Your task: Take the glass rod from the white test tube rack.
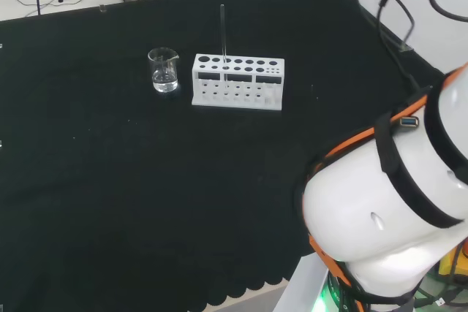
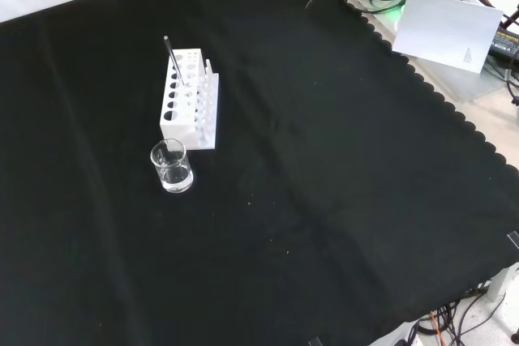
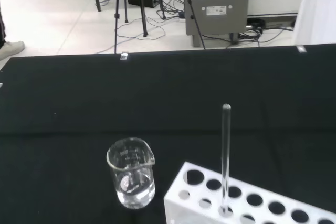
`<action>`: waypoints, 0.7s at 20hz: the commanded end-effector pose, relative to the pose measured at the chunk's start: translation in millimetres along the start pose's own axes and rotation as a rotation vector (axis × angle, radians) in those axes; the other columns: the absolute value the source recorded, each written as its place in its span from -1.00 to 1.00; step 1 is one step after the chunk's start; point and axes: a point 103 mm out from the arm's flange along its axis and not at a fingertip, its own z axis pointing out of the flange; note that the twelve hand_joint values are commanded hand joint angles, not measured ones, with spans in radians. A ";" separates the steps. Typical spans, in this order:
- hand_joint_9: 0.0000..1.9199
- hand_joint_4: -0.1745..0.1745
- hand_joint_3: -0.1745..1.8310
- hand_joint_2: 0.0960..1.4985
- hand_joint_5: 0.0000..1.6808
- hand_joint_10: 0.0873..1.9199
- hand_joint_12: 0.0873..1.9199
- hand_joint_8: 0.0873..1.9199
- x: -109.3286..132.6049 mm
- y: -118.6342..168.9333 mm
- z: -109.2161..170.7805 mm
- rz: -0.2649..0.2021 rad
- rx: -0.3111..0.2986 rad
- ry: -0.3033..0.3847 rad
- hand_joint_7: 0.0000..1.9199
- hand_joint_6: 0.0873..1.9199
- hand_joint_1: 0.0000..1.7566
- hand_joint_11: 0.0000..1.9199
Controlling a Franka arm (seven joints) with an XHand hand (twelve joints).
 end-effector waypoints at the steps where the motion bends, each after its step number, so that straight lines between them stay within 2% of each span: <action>1: -0.16 -1.00 -1.00 0.52 -0.51 -0.08 0.33 -0.02 -4.0 63.0 22.1 -0.073 -0.003 0.015 -0.61 -0.96 -0.31 -0.13; 4: -0.13 -1.00 -1.00 0.53 -0.51 -0.07 0.32 -0.01 -10.5 77.4 35.4 -0.086 -0.012 0.040 -0.56 -0.91 -0.31 -0.10; 9: -0.08 -1.00 -1.00 0.53 -0.64 -0.05 0.30 0.01 -27.0 91.0 58.1 -0.077 0.011 0.052 -0.49 -0.49 -0.31 -0.06; 14: -0.04 -1.00 -1.00 0.54 -0.66 -0.05 0.30 0.03 -37.5 97.8 78.0 -0.072 0.049 0.042 -0.44 -0.36 -0.31 -0.03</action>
